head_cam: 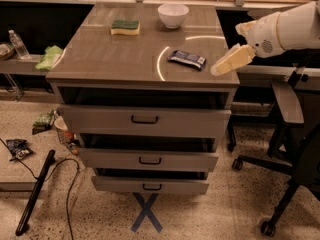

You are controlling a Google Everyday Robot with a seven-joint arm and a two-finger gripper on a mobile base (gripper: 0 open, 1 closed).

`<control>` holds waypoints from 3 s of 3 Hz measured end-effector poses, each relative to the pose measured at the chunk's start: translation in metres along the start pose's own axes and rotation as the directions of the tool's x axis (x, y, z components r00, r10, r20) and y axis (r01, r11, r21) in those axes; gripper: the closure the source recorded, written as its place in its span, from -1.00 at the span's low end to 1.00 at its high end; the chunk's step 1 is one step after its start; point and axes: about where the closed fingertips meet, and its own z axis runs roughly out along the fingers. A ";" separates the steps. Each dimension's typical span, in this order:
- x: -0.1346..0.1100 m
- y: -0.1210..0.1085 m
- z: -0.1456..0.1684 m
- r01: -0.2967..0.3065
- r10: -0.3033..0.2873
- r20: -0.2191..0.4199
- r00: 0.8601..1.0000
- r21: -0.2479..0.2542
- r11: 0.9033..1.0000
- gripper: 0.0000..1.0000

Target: Move rxbar blueberry near sponge

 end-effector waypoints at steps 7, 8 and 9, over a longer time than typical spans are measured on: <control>0.020 -0.032 0.156 -0.234 0.242 0.074 0.967 -0.099 0.967 0.10; 0.018 -0.033 0.155 -0.234 0.242 0.075 0.967 -0.099 0.967 0.72; 0.017 -0.033 0.155 -0.234 0.242 0.075 0.968 -0.099 0.967 1.00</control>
Offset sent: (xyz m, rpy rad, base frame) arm 0.0745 0.0275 -0.0378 0.2024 0.0978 -0.1148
